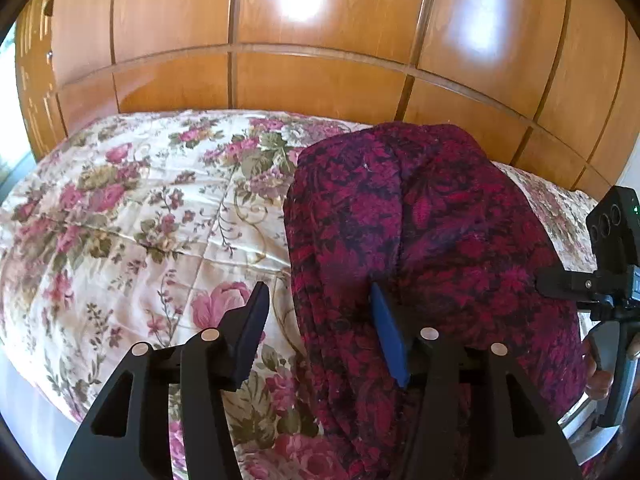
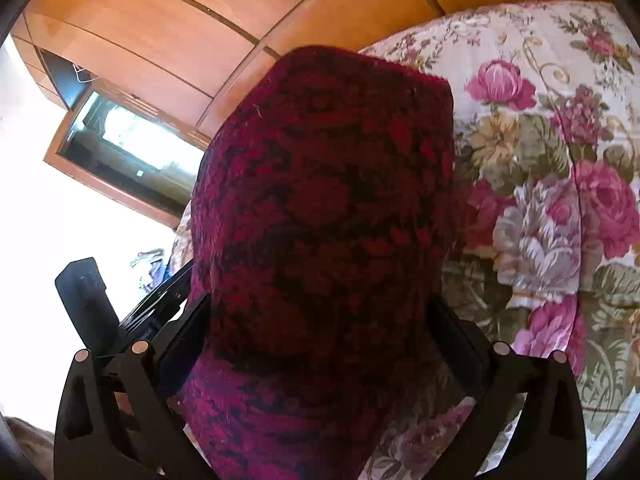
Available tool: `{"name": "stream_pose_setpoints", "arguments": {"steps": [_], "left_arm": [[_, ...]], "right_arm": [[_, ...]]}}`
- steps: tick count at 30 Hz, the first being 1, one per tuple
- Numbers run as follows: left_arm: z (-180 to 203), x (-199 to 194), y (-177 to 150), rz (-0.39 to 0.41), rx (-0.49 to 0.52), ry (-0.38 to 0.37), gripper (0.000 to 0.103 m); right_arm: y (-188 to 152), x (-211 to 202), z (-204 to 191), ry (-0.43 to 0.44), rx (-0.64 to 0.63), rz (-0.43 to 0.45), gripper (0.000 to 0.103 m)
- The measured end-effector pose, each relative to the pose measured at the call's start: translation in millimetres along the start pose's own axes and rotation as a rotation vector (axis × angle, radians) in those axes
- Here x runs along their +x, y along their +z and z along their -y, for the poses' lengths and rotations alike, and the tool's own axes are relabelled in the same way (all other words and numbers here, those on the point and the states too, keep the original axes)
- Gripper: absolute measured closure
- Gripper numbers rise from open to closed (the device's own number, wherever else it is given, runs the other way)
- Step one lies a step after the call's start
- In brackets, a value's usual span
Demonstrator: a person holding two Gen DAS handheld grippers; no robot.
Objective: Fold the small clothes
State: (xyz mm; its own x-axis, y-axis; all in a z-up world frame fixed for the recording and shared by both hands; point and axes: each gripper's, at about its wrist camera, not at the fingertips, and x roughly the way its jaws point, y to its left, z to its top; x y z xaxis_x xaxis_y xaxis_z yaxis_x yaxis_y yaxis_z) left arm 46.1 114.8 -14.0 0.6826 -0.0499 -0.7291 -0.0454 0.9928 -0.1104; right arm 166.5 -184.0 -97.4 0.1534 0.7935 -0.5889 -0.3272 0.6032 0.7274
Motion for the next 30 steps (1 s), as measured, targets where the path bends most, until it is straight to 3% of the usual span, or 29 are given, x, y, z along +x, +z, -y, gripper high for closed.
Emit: {"name": "stream_pose_setpoints", "arguments": {"steps": [7,13,17,22,27,30], "left_arm": [[0.5,8.8,-4.1,-0.013,0.031,-0.006,0.051],[-15.8,21.4,-6.4,-0.033,-0.013,-0.068,0.051],[-39.8,30.7,-8.0,-0.058,-0.14,-0.218,0.051],[-54.3,33.7,-20.3,-0.039,-0.31,-0.421,0.055],[-15.1,36.8,2.1,-0.014,-0.268,-0.492,0.055],[33.5,45.0,37.6,-0.008,-0.178,-0.562,0.055]], "right_arm": [[-2.6,15.4,21.8,0.185,0.04,-0.007,0.002],[9.0,30.5,18.1,0.231,0.046,-0.056,0.002],[11.6,32.7,5.7,0.187,0.024,-0.039,0.002],[0.9,5.3,-38.8,0.124,-0.105,0.037,0.021],[-6.9,-42.5,-62.4,0.08,-0.173,0.149,0.027],[-9.2,-97.3,-54.0,0.036,-0.173,0.272,0.027]]}}
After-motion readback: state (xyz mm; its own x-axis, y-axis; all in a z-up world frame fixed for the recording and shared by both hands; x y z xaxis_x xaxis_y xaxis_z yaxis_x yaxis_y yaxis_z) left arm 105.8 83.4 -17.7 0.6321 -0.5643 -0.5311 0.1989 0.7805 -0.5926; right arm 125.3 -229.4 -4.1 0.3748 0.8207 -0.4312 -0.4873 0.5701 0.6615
